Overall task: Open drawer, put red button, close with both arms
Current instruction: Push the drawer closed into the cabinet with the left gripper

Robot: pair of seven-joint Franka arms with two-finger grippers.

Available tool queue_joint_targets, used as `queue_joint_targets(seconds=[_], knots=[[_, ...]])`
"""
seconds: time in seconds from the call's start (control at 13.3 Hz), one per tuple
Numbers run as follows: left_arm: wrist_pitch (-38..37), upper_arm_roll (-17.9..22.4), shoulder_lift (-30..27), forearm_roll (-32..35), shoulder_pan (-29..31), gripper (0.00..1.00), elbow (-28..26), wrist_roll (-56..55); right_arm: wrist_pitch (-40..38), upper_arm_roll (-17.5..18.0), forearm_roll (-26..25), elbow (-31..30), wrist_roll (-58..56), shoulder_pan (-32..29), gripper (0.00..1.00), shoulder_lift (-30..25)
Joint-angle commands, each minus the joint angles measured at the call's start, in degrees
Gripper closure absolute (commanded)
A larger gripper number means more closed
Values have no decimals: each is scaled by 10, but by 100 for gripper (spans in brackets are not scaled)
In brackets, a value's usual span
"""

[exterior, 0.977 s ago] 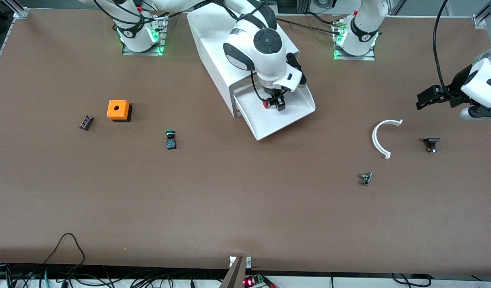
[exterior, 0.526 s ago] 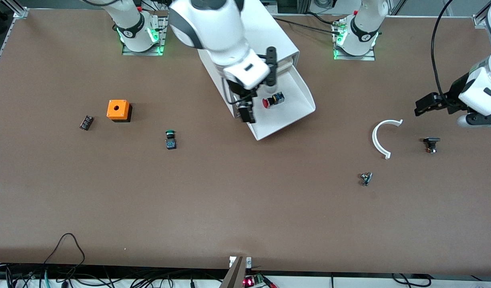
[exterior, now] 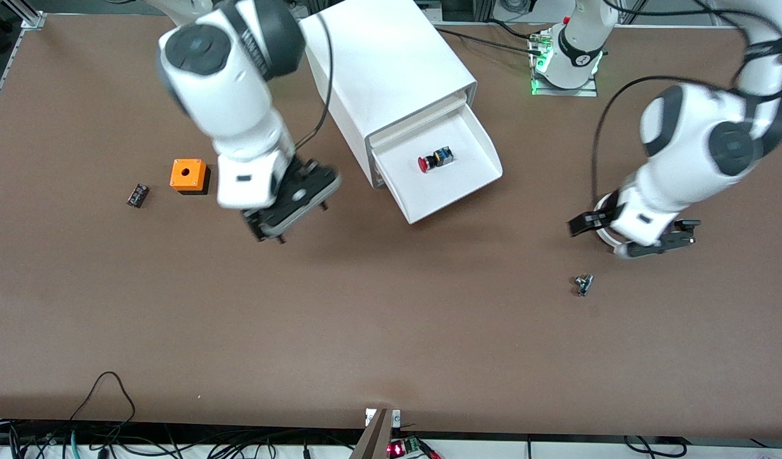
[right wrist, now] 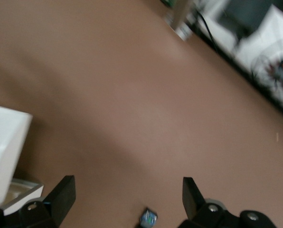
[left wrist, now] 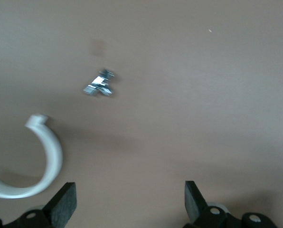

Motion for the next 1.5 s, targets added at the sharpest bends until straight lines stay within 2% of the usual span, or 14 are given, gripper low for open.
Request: queue_joint_targets(seconds=[0.0,0.15,0.23,0.38,0.53,0.6,0.75,0.83,0.98,1.2,1.35,1.43], knots=[[123,-7,-1,-10,-40,0,-85,-103,-39,4,2,-47,226,-29,0,-19],[177,-10,3,-9,-76,0,-120,-187,-140,-12,1,-42,309,-31,0,-23],[179,-28,4,-9,-82,0,-123,-218,-175,-40,2,-43,320,-31,0,-36],[179,-55,3,-10,-83,0,-135,-242,-184,-82,4,-45,315,-45,0,-62],[173,-87,0,-11,-83,0,-152,-242,-186,-81,3,-47,301,-110,0,-86],[173,-120,-2,-11,-83,0,-163,-240,-189,-81,5,-53,298,-136,0,-100],[171,-156,-12,-11,-83,0,-175,-235,-181,-79,17,-98,247,-189,0,-140],[165,-169,-15,-11,-83,0,-177,-233,-171,-79,39,-117,220,-203,0,-158],[141,-188,-22,-11,-83,0,-178,-233,-170,-79,44,-132,190,-211,0,-176],[122,-238,-24,-11,-83,0,-183,-234,-189,-93,38,-135,47,-214,0,-185],[112,-251,-25,-11,-83,0,-185,-233,-189,-111,39,-154,38,-214,0,-195],[109,-258,-25,-11,-83,0,-185,-234,-184,-112,39,-181,38,-214,0,-217]])
